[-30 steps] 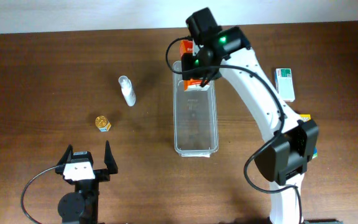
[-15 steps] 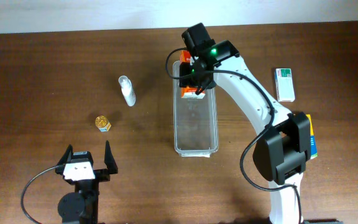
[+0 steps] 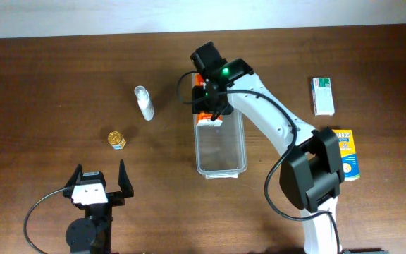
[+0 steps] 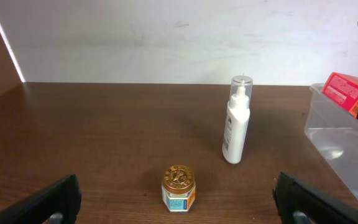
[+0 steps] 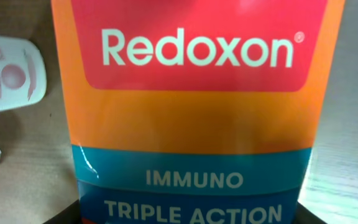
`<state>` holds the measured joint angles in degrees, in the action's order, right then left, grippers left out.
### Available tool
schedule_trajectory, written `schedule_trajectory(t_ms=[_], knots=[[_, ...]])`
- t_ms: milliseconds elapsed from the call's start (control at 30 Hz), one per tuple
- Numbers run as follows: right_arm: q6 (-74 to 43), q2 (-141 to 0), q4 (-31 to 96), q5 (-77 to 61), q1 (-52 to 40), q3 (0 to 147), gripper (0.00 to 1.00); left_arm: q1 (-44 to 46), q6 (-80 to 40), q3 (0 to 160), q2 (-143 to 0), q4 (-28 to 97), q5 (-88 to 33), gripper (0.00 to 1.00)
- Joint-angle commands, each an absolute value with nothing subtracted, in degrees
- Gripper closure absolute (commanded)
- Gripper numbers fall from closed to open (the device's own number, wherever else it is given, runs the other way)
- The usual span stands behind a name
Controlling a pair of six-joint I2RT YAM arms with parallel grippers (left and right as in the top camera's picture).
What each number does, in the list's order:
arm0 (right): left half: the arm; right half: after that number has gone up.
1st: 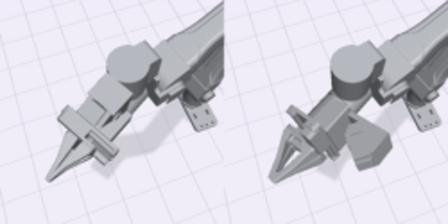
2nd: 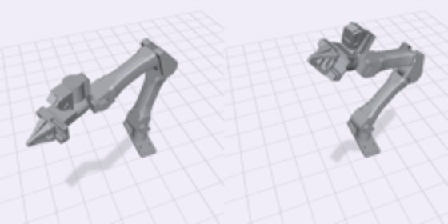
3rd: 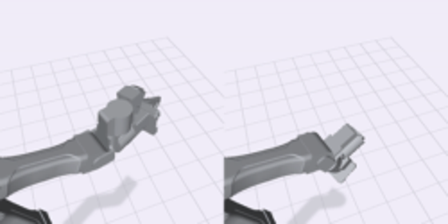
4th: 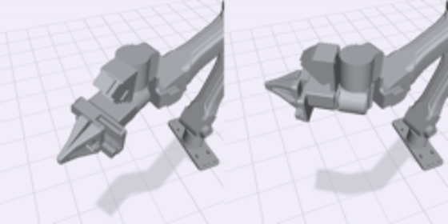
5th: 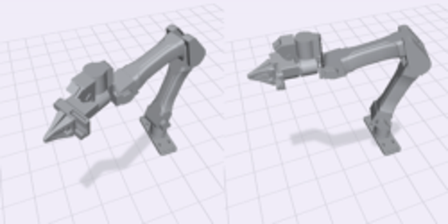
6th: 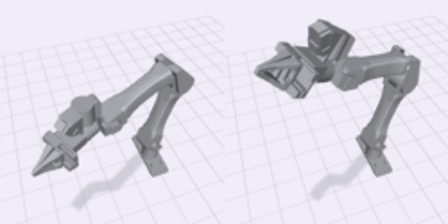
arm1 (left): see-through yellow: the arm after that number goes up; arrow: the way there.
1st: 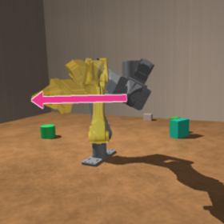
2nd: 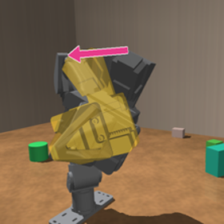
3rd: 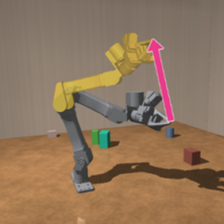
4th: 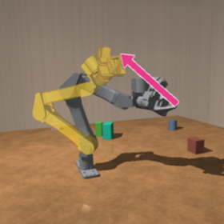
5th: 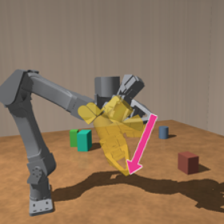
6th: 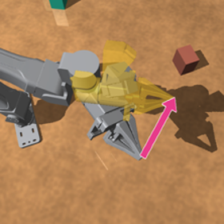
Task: Pack container
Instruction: 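Lift the Redoxon box and carry it over the clear container, then lower the Redoxon box upright into the container and release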
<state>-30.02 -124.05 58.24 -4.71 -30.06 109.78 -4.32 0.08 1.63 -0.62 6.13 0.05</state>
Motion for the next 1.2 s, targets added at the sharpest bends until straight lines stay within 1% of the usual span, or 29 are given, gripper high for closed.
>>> schedule_trajectory(t_ms=[0, 367, 733, 900, 1167], knots=[[-30.8, -124.2, 58.2, -2.8, -30.7, 108.6, 0.41, -4.5, 0.9, 1.1, -0.3, 5.8, 0.4, 0.00], [-30.7, -124.2, 57.5, -0.8, -30.7, 106.7, 0.40, -4.5, 0.9, 1.1, -0.3, 5.8, 0.4, 0.00], [-30.7, -124.2, 50.0, -0.3, -30.7, 102.1, 0.37, -4.5, 0.9, 1.1, -0.3, 5.8, 0.4, 0.00], [-30.4, -124.2, 47.9, 2.4, -30.7, 100.0, 0.36, -4.5, 1.0, 1.1, -0.3, 5.8, 0.4, 0.00], [-30.3, -124.3, 45.4, 2.4, -30.7, 99.0, 0.34, -4.5, 0.9, 1.1, -0.3, 5.8, 0.4, 0.00]])
